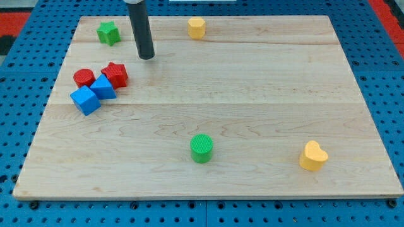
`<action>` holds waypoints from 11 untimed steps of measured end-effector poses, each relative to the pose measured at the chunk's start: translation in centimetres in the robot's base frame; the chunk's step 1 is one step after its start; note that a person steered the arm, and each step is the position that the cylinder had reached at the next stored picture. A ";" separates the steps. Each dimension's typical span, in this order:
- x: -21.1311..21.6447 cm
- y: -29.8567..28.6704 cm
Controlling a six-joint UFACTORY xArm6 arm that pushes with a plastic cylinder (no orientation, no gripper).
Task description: Slide green star below the yellow hexagon
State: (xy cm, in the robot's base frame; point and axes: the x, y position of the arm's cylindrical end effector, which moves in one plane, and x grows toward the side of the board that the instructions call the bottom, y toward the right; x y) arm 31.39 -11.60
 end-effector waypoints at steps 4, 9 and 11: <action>-1.4 -8.9; -1.6 3.3; -2.1 7.2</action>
